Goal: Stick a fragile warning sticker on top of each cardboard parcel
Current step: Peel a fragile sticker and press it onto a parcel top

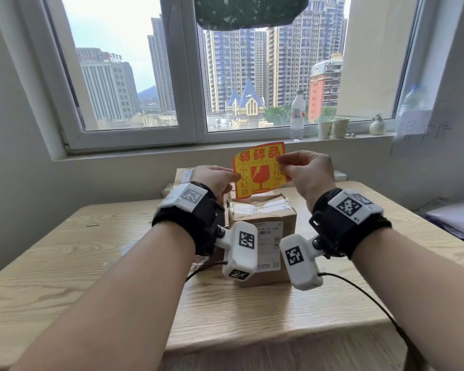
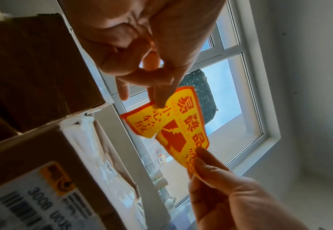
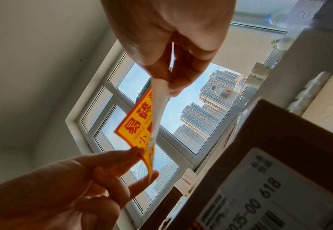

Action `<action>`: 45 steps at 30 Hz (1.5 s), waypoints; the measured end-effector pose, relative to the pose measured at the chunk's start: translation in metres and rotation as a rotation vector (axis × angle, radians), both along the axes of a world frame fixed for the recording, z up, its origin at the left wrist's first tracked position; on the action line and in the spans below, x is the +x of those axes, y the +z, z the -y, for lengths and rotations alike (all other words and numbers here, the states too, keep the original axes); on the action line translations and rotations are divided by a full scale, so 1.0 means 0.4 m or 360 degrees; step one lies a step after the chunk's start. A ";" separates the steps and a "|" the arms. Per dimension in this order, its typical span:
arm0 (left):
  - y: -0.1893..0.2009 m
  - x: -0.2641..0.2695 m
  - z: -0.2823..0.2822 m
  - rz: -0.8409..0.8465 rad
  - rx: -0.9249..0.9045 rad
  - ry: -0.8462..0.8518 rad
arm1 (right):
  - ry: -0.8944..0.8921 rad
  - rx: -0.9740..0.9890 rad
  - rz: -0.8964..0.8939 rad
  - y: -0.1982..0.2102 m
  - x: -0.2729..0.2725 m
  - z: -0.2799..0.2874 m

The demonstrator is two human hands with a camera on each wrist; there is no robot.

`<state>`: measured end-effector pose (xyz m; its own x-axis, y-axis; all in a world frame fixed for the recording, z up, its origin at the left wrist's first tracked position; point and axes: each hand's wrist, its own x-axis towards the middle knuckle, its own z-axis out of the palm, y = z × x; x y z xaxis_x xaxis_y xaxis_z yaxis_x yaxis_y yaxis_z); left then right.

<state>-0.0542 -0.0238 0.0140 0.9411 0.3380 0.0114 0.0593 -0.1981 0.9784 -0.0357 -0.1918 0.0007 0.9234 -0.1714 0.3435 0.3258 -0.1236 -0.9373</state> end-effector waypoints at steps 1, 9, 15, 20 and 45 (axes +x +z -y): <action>0.000 -0.001 -0.002 0.0022 -0.0010 0.0002 | 0.0034 0.0011 0.0001 0.000 -0.003 0.002; -0.004 0.000 -0.004 -0.0089 0.0061 -0.0060 | 0.0019 -0.0061 -0.0217 -0.017 0.030 0.022; -0.049 0.021 -0.006 0.0001 0.0448 -0.0011 | 0.0049 -0.0199 -0.0314 -0.043 0.032 0.019; -0.079 0.035 -0.008 0.0024 0.0566 -0.0036 | 0.0020 -0.0391 -0.0312 -0.062 0.042 0.011; -0.106 0.068 -0.003 -0.0035 0.1089 0.0094 | -0.0172 -0.1198 -0.0152 -0.076 0.072 -0.008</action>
